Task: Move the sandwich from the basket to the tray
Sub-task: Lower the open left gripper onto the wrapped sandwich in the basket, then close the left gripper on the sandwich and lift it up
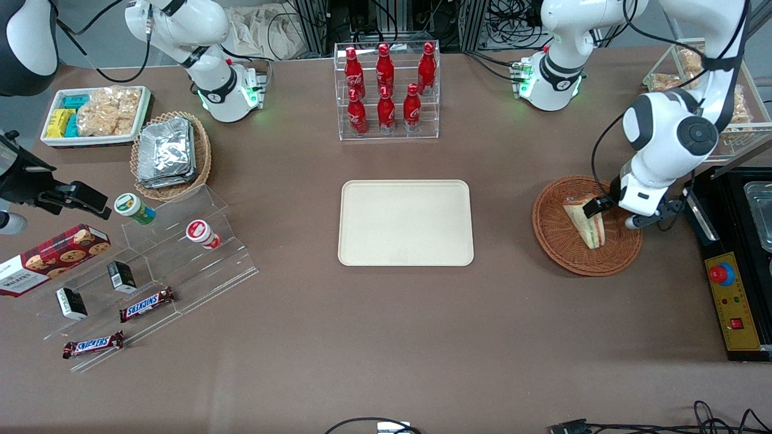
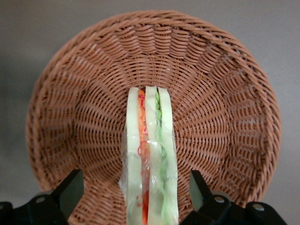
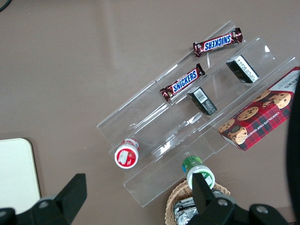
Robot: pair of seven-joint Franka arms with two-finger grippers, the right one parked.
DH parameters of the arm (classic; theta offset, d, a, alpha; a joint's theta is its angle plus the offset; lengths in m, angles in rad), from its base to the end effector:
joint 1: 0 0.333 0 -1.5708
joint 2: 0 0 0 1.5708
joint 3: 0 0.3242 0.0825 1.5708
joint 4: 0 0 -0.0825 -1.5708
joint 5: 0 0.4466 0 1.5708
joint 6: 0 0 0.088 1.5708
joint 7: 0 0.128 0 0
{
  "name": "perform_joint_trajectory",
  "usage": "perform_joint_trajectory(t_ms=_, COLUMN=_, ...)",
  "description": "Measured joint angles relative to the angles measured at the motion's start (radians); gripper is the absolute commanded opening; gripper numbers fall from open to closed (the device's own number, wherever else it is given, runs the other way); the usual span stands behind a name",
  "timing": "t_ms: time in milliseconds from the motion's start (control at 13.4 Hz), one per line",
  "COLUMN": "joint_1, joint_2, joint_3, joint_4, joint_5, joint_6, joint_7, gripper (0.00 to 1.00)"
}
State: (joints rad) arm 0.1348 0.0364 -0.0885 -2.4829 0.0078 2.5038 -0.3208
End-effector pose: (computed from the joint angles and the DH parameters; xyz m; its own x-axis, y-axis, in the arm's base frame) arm 0.5071 0.0232 0.2099 0.9355 0.3531 -0.0141 0.3530 -0.9356 -0.0061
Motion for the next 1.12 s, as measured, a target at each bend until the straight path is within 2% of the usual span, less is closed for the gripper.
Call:
perform_joint_trajectory(t_ms=224, joint_1=-0.018, joint_2=0.047, joint_3=-0.002, joint_4=0.001, joint_5=0.0, joint_6=0.018, joint_7=-0.021, gripper=0.98)
perform_joint_trajectory(t_ms=523, joint_1=-0.026, joint_2=0.079, joint_3=-0.005, joint_4=0.002, joint_5=0.0, joint_6=0.021, joint_7=-0.025, gripper=0.83)
perform_joint_trajectory(t_ms=598, joint_1=-0.026, joint_2=0.08, joint_3=-0.005, joint_4=0.002, joint_5=0.0, joint_6=0.021, joint_7=-0.025, gripper=0.64)
perform_joint_trajectory(t_ms=673, joint_1=-0.026, joint_2=0.08, joint_3=-0.005, joint_4=0.002, joint_5=0.0, joint_6=0.021, joint_7=-0.025, gripper=0.09)
perform_joint_trajectory(t_ms=748, joint_1=-0.026, joint_2=0.08, joint_3=-0.005, joint_4=0.003, joint_5=0.0, joint_6=0.021, joint_7=-0.025, gripper=0.0)
perform_joint_trajectory(t_ms=1121, joint_1=-0.026, joint_2=0.069, joint_3=-0.023, joint_4=0.02, joint_5=0.0, joint_6=-0.002, joint_7=-0.025, gripper=0.0)
